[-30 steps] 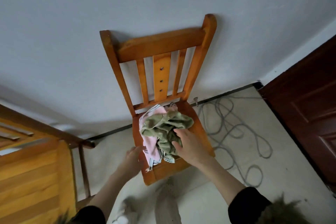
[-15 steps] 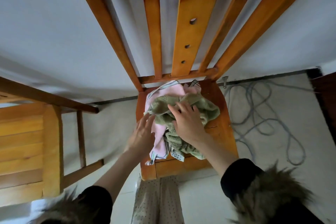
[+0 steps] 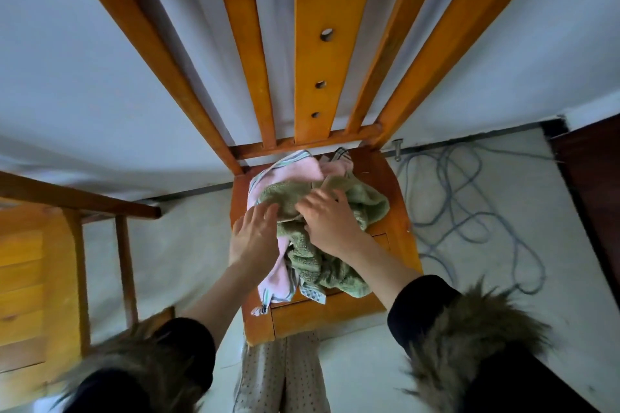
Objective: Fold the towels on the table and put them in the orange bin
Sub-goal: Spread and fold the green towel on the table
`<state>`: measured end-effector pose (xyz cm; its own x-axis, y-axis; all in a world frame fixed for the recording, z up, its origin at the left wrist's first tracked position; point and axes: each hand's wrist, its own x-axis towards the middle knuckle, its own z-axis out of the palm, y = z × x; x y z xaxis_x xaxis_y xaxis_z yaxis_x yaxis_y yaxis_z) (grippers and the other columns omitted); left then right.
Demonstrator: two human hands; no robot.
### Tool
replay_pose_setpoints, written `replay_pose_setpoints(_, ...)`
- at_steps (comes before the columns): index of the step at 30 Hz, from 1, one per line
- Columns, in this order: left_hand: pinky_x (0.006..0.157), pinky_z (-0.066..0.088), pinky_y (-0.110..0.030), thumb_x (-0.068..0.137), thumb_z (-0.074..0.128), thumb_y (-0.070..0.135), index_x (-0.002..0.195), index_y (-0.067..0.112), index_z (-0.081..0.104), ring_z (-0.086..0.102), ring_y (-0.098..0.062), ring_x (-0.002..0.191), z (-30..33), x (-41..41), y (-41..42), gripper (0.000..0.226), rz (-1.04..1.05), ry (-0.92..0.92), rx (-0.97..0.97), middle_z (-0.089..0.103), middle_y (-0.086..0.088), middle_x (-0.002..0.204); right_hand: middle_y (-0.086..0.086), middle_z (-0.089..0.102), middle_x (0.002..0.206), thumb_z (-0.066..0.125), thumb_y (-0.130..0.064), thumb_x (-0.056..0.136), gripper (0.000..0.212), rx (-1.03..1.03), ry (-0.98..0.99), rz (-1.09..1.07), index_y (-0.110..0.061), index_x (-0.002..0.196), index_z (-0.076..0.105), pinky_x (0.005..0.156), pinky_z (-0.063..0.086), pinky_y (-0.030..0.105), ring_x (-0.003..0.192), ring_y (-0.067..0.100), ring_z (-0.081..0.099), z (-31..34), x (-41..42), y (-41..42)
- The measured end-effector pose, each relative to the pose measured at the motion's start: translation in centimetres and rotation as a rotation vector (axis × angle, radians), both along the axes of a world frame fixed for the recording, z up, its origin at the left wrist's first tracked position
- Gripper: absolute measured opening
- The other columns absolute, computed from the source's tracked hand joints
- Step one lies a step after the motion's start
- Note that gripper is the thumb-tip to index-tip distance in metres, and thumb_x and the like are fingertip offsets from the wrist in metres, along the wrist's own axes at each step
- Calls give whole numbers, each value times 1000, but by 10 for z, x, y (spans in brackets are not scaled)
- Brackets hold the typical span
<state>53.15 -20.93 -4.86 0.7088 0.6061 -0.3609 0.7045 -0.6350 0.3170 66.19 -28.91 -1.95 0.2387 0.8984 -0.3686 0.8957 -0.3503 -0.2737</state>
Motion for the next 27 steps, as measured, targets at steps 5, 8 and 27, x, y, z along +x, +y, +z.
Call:
replay_pose_setpoints(5, 93, 35, -34, 90, 45, 4, 119, 15, 55, 51, -25, 110, -11, -1, 25, 33, -41, 30, 105, 59, -6, 118, 4, 54, 121, 49, -8, 89, 27, -63, -88, 10, -13, 116, 54, 108, 24, 50, 123, 25, 40, -20, -3, -4)
replay_pose_setpoints(8, 90, 39, -36, 94, 49, 12, 108, 11, 63, 55, -26, 104, -5, -5, 33, 20, -71, -93, 45, 60, -7, 111, 6, 53, 122, 51, -10, 90, 27, -76, -145, -6, -13, 116, 54, 108, 24, 51, 122, 27, 40, -19, -4, -11)
replay_pose_setpoints(27, 77, 49, -37, 91, 53, 8, 103, 6, 57, 57, -27, 89, 15, -16, 12, 14, -17, -227, -178, 59, -8, 102, 8, 58, 67, 59, -2, 80, 10, 464, 190, -364, -3, 71, 55, 57, 43, 32, 63, 24, 54, 33, 13, -31)
